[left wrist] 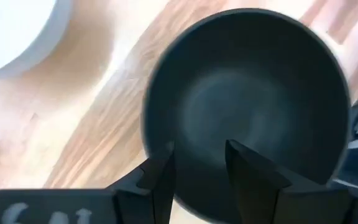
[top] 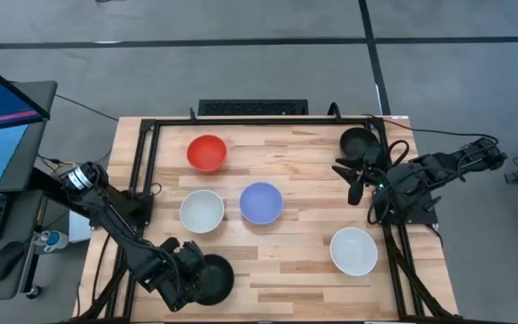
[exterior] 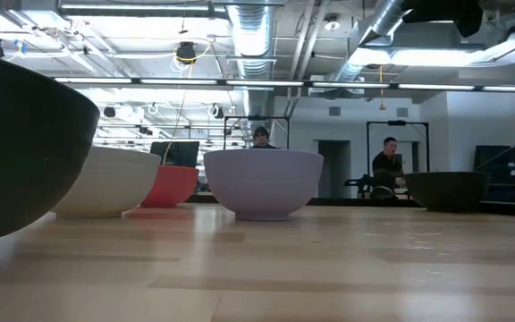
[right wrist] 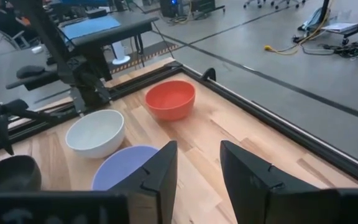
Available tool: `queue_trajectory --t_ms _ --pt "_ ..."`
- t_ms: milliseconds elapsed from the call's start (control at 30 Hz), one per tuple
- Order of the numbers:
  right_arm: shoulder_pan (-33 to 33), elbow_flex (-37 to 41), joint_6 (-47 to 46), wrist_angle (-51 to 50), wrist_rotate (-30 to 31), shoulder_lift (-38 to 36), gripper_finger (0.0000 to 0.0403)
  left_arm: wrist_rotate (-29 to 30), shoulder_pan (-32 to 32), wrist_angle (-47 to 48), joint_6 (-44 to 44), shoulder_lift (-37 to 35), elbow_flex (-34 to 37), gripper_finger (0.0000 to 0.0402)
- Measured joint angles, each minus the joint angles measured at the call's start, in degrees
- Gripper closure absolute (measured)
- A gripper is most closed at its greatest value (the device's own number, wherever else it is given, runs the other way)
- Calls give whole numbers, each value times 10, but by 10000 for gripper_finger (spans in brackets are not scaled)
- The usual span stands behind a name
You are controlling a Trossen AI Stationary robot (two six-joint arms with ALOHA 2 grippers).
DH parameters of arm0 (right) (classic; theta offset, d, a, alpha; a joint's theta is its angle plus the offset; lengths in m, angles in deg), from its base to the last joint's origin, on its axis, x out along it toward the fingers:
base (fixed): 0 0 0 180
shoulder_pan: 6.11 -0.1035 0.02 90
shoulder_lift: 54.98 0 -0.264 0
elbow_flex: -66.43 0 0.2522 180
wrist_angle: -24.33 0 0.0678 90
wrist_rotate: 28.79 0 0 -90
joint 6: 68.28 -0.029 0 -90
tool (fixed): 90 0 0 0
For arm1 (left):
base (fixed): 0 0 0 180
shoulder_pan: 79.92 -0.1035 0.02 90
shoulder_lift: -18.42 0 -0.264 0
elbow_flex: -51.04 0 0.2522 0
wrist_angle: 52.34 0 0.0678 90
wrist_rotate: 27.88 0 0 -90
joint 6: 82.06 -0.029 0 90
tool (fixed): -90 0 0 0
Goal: Nest bowls inside each other
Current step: Stack the bottom black bowl on top of the light blue bowl
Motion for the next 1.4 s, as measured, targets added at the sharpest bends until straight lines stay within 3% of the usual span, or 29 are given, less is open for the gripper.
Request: queue_trajectory --t_ms 167,533,1167,1400 --pt "0 0 0 0 0 0 256 -83 -44 42 29 0 7 271" --pt "1 0 -4 1 -23 0 255 -45 -109 9 45 0 8 271" --pt "1 0 -65 1 -28 0 265 -106 -70 -19 18 1 25 271" --pt "1 0 -65 4 -28 0 266 -126 -66 -20 -18 33 25 271"
